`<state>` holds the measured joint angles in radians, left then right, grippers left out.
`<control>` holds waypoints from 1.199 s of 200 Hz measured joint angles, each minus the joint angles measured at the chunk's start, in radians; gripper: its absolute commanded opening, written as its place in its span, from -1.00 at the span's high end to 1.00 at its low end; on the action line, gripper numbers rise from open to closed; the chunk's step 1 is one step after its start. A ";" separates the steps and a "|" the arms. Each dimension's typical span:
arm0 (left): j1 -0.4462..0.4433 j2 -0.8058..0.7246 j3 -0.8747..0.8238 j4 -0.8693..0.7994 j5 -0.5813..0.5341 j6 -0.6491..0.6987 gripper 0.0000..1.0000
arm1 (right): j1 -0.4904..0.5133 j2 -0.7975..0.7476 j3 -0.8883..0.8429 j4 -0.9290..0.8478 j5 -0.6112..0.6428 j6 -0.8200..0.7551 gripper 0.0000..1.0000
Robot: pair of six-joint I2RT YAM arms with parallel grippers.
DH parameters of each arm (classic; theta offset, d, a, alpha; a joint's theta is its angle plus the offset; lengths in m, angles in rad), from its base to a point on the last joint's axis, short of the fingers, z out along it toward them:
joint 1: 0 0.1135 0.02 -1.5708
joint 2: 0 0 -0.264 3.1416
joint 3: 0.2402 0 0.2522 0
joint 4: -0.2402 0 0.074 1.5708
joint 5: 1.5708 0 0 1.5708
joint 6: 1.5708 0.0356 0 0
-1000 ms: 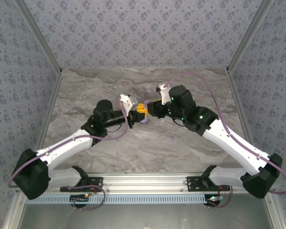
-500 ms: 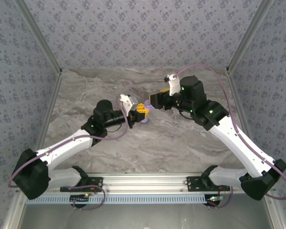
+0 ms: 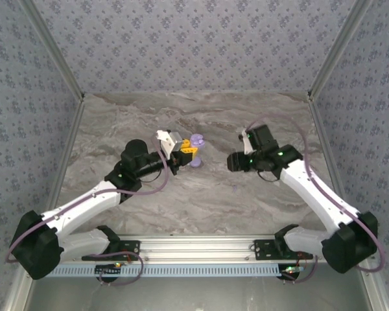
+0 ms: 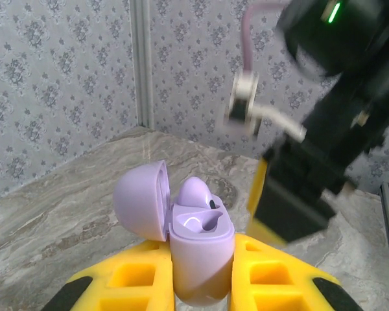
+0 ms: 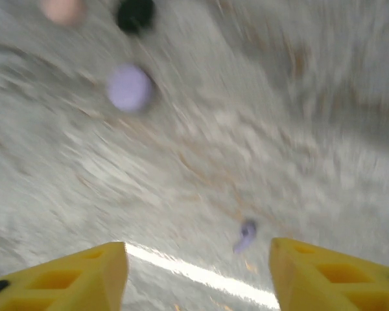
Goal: Insert wireless bluetooth earbuds into charging case
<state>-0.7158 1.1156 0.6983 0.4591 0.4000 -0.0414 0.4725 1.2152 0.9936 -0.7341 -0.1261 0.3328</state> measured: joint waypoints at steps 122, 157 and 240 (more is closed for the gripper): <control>0.000 -0.011 -0.002 -0.022 -0.027 0.007 1.00 | -0.021 0.255 -0.134 0.103 0.026 0.030 0.30; 0.000 -0.013 -0.002 -0.023 -0.027 0.007 1.00 | -0.021 0.285 -0.134 0.117 0.026 0.029 0.34; 0.000 -0.015 -0.002 -0.039 -0.027 0.008 1.00 | -0.021 0.318 -0.140 0.136 0.024 0.029 0.35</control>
<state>-0.7158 1.1007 0.6964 0.4206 0.3725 -0.0338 0.4519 1.5330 0.8532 -0.5983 -0.1020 0.3618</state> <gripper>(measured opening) 0.197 0.327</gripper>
